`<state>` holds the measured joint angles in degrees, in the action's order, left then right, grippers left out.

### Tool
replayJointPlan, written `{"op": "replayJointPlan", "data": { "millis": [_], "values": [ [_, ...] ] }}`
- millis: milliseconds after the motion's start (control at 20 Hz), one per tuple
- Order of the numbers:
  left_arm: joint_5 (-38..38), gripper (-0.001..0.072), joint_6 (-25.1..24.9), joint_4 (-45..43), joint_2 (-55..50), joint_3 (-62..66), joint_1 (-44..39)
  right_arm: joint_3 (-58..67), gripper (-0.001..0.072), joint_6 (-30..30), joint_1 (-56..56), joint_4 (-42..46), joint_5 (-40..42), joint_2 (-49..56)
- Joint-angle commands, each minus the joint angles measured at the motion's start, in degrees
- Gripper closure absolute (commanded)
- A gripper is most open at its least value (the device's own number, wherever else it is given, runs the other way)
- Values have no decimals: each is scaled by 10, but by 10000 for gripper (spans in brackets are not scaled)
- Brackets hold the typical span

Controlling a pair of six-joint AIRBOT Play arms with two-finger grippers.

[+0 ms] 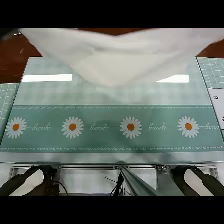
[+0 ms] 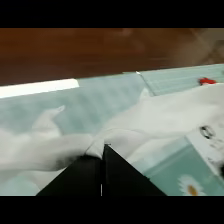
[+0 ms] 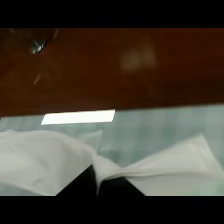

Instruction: Fold the shirts.

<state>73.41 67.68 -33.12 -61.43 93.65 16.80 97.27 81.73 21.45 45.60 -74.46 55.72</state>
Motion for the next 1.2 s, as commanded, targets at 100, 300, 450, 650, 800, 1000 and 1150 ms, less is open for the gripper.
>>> {"op": "replayJointPlan", "data": {
  "millis": [100,300,450,650,800,1000,1150],
  "values": [
    [-8,688,137,-307,143,177,1,105,685,52,-1,134,-38,-132],
    [-7,688,166,-432,269,177,-24,105,685,60,-1,205,-98,-205],
    [5,688,195,-506,333,177,-74,105,685,73,-1,225,-131,-239],
    [25,688,216,-548,347,162,-110,104,685,83,-1,223,-177,-251],
    [45,687,216,-548,336,83,-115,71,685,83,-1,217,-182,-251],
    [52,687,222,-539,316,-77,-115,-54,685,80,-1,163,-180,-251],
    [9,686,219,-508,272,-193,-115,-205,685,46,-2,119,-87,-249]
  ]
}}
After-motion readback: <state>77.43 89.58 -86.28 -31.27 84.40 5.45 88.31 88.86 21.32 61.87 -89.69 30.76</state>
